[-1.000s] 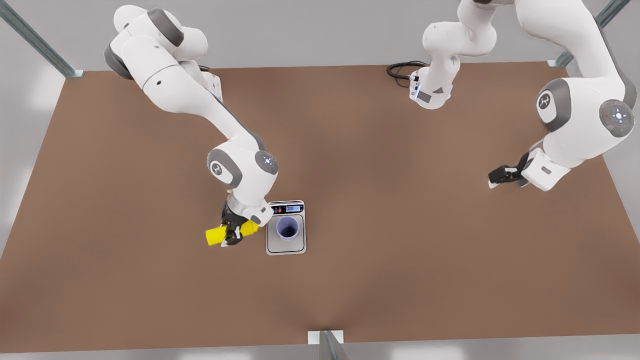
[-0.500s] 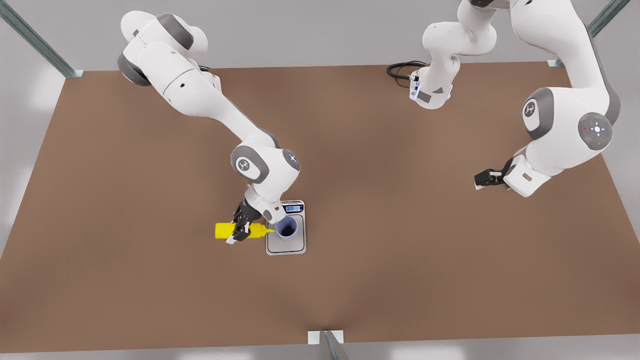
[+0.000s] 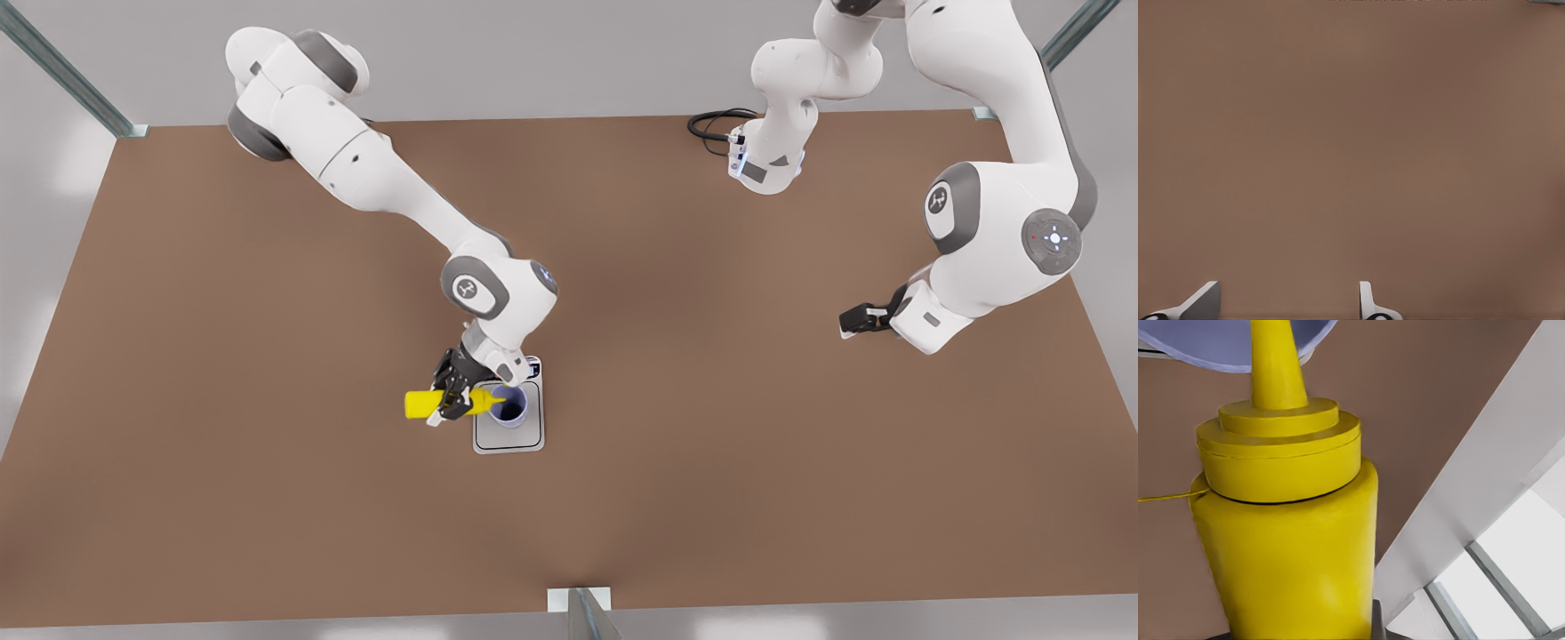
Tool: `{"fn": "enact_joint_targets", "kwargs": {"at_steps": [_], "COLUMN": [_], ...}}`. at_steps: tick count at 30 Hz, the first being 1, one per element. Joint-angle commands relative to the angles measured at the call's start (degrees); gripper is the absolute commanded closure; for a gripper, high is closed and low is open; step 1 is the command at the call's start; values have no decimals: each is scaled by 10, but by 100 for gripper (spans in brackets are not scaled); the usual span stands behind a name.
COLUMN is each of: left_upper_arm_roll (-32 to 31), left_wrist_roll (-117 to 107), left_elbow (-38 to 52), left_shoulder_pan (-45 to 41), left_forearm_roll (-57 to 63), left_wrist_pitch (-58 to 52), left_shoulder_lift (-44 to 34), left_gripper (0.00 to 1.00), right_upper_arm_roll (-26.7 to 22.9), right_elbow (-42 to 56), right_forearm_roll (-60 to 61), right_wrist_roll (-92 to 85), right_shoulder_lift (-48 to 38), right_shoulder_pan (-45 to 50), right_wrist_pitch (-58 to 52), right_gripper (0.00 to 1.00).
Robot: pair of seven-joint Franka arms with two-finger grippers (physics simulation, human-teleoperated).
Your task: Move cup to the weight, pick up sauce bottle, pour sauce
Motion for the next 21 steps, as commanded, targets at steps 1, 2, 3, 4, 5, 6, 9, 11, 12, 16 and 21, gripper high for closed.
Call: {"fn": "enact_joint_targets", "kwargs": {"at_steps": [1, 2, 3, 4, 5, 6, 9, 11, 12, 16, 21], "left_upper_arm_roll": [0, 0, -1, -1, -1, -1, -1, -1, -1, -1, -1], "left_wrist_roll": [0, 0, -1, -3, -6, -6, -5, -5, -5, -5, -7], "left_elbow": [0, 0, 0, 0, 0, 0, 0, 0, 0, 0, 0], "left_shoulder_pan": [-1, -1, -1, -4, -5, -5, -5, -5, -5, -5, -6], "left_forearm_roll": [0, 0, 0, 0, 0, 0, 0, 0, 0, 0, 0], "left_wrist_pitch": [0, 0, 0, -1, -4, -4, -3, -3, -3, -3, -3], "left_shoulder_lift": [0, 0, 0, 0, 0, 0, 1, 2, 2, 3, 2], "left_gripper": [0, 0, 0, 0, 0, 0, 0, 0, 0, 0, 0], "right_upper_arm_roll": [0, -5, -6, -7, -13, -13, -13, -14, -13, -13, -14], "right_elbow": [0, 0, -1, -2, -1, -1, -1, -1, -1, 9, 72], "right_forearm_roll": [-1, -1, -1, -3, -6, -6, -6, -6, -6, 2, 165], "right_wrist_roll": [0, 0, 0, 0, 0, 0, 0, 0, -1, 0, 3], "right_shoulder_lift": [0, 0, 1, 3, 3, 3, 4, 4, 4, 0, -1], "right_shoulder_pan": [0, 0, 0, 0, 0, 0, 0, 0, 0, -5, -11], "right_wrist_pitch": [-1, -4, -4, -4, -4, -4, -4, -4, -4, -5, -6], "right_gripper": [45, 45, 45, 45, 45, 45, 45, 45, 45, 45, 45]}}
